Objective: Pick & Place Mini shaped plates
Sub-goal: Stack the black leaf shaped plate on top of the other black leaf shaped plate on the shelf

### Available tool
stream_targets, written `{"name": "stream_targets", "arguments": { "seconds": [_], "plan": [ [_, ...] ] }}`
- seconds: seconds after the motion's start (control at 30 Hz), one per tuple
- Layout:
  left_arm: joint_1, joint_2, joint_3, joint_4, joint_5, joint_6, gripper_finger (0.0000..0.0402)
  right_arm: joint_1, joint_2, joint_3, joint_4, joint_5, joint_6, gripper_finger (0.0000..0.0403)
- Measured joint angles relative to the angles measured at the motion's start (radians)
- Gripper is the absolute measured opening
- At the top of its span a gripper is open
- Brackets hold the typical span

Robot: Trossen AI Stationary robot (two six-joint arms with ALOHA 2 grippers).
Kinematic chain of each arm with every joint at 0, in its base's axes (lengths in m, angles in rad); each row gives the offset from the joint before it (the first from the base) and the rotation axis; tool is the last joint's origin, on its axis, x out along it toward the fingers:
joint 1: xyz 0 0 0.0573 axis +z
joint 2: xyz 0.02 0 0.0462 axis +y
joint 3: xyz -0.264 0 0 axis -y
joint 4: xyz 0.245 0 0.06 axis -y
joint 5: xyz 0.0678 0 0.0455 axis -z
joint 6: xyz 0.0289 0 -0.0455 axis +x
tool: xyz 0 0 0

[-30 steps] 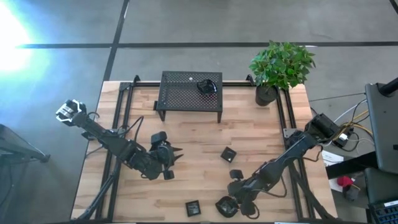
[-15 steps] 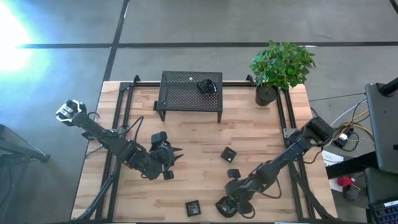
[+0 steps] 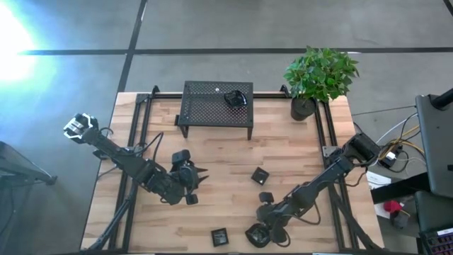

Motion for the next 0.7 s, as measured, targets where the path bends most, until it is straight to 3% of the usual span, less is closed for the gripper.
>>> {"name": "stream_targets", "arguments": {
  "seconds": [0.7],
  "plan": [
    [0.0,0.0,0.0,-0.001,0.0,0.007,0.009,0.0,0.042,-0.091,0.174,-0.008,0.079,0.0114]
  ]
}}
